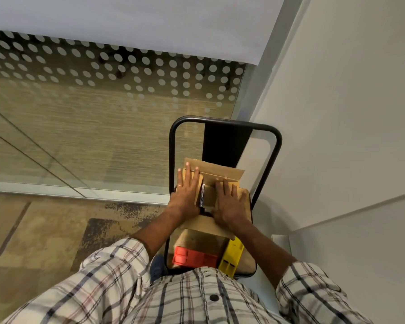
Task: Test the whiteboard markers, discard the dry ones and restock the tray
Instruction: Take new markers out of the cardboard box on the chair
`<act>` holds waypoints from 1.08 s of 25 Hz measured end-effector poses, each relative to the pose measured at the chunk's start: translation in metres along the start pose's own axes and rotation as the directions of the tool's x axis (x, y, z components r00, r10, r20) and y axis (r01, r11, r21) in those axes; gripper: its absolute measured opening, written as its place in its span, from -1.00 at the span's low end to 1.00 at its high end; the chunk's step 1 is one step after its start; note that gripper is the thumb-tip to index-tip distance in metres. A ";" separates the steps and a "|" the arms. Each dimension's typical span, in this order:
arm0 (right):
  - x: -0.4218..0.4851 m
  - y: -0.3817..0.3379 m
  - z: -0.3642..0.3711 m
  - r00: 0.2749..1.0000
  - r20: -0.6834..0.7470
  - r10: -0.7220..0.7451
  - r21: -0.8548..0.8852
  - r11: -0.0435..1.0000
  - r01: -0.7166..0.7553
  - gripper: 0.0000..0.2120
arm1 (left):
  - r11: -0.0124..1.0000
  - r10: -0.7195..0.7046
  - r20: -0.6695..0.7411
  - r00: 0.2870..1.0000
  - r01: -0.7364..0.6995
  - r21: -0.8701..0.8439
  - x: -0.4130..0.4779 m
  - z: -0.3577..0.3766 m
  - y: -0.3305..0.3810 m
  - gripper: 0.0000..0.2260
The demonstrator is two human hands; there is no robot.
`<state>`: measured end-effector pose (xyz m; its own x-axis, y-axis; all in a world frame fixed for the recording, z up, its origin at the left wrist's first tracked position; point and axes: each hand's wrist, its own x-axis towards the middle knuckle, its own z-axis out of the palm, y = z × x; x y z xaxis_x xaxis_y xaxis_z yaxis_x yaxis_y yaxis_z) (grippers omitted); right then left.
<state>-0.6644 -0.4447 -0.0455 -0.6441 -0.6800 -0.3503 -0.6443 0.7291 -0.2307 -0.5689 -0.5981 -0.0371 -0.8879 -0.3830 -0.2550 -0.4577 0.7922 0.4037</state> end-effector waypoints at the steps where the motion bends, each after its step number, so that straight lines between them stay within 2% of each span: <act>1: 0.001 -0.002 0.000 1.000 0.005 0.003 -0.002 1.000 -0.003 0.04 | 1.000 0.014 -0.006 1.000 -0.014 -0.027 0.000 0.000 0.001 0.20; 6: 0.007 -0.010 -0.002 0.998 -0.045 0.033 0.006 0.999 -0.033 0.12 | 0.967 0.021 0.019 1.000 -0.016 -0.256 -0.003 -0.012 -0.004 0.14; 9: 0.006 -0.012 -0.005 0.997 -0.058 0.055 0.096 0.994 -0.050 0.12 | 0.945 0.078 -0.008 0.997 -0.076 -0.319 -0.012 -0.024 -0.017 0.14; 12: -0.004 -0.006 -0.015 0.991 -0.136 0.010 0.205 0.979 0.018 0.03 | 0.891 0.053 -0.070 0.996 -0.079 -0.446 -0.021 -0.034 -0.029 -0.14; 15: -0.008 0.004 -0.029 0.975 -0.220 0.009 0.244 0.969 0.046 -0.06 | 0.836 -0.074 -0.106 0.992 0.004 -0.549 -0.028 -0.030 -0.041 -0.49; 16: -0.009 0.008 -0.031 0.969 -0.247 0.028 0.256 0.966 0.038 -0.09 | 0.847 -0.128 -0.102 0.986 0.055 -0.529 -0.031 -0.027 -0.045 -0.52; 18: -0.010 0.016 -0.036 0.957 -0.278 0.085 0.335 0.942 0.013 -0.14 | 0.932 -0.168 -0.147 0.975 0.108 -0.347 -0.035 -0.024 -0.050 -0.48; 21: -0.011 0.034 -0.041 0.938 -0.321 0.131 0.436 0.900 0.024 -0.19 | 1.000 0.027 -0.222 0.975 -0.028 -0.001 -0.039 -0.027 -0.040 -0.41; 23: -0.012 0.050 -0.045 0.933 -0.297 0.202 0.493 0.870 -0.032 -0.19 | 0.978 0.186 -0.155 0.970 -0.167 0.127 -0.034 -0.026 -0.028 -0.40; 25: -0.015 0.064 -0.044 0.914 -0.313 0.260 0.385 0.914 -0.128 -0.23 | 0.969 0.222 -0.098 0.970 -0.209 0.133 -0.025 -0.019 -0.023 -0.28; 27: -0.022 0.070 -0.039 0.894 -0.396 0.209 0.137 0.976 -0.168 -0.26 | 0.983 0.156 -0.005 0.988 -0.154 0.100 -0.018 -0.013 -0.024 -0.01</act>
<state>-0.7113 -0.3818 -0.0186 -0.8740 -0.4860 -0.0021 -0.4644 0.8364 -0.2911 -0.5423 -0.6161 -0.0301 -0.9485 -0.2576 -0.1843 -0.3081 0.8855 0.3479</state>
